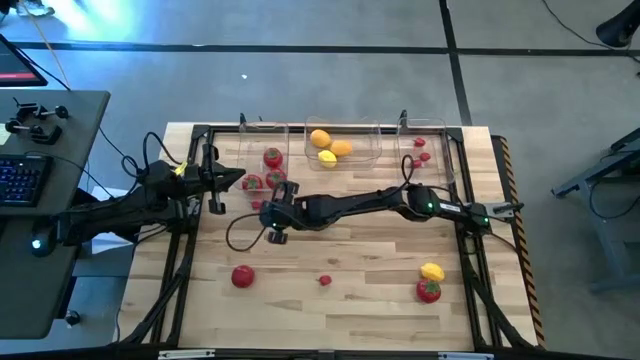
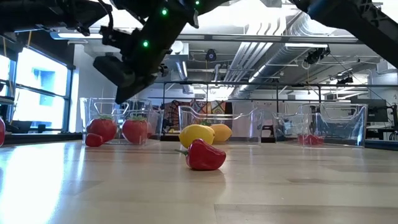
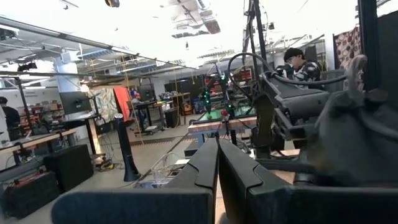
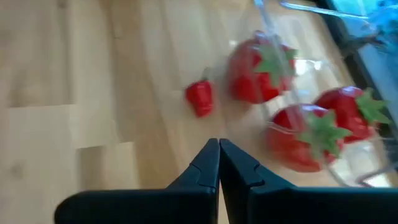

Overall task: Sort produce into baskets
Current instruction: Put the yellow lemon into the center transparent bin

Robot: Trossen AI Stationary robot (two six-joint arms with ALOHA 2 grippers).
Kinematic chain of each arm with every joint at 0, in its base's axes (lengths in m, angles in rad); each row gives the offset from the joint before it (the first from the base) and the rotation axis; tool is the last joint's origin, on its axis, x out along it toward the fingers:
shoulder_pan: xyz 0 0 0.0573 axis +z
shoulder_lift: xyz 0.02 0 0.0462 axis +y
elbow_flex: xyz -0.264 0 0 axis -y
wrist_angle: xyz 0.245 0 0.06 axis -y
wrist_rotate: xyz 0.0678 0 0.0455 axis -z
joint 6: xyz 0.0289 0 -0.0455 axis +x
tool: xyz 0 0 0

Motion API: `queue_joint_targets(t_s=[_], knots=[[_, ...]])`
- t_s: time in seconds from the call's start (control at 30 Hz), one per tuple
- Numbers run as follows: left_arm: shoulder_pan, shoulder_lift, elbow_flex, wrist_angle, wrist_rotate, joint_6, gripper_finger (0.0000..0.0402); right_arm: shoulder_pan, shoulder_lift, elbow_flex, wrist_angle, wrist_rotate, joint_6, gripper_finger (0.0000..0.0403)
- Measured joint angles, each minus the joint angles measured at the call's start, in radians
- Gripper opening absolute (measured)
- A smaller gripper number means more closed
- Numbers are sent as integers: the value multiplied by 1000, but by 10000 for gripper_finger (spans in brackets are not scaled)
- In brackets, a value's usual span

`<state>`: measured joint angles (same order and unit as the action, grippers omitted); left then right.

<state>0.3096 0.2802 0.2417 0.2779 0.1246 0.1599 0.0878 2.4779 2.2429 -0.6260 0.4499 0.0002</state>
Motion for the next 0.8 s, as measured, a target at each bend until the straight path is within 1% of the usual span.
queue_joint_targets(t_s=[0.07,0.13,0.2,0.3,0.43,0.6,0.7,0.8], knots=[[0,0,0,-1,0,0,0,5,0,-8,-3,-14,-6,0],[0,0,0,-3,0,0,0,7,-3,-51,12,-21,-6,0],[0,0,-1,-5,0,0,0,2,-10,-116,21,-49,4,0],[0,0,-1,-5,-1,0,0,2,-48,-233,100,-74,7,0],[0,0,-1,3,-2,1,0,18,-179,-420,224,-83,34,0],[0,0,-1,5,-1,1,0,39,-373,-714,357,-86,106,0],[0,0,-1,6,-1,1,0,75,-502,-867,388,-88,187,0],[0,0,-1,7,-1,1,0,125,-606,-1004,363,-89,279,0]])
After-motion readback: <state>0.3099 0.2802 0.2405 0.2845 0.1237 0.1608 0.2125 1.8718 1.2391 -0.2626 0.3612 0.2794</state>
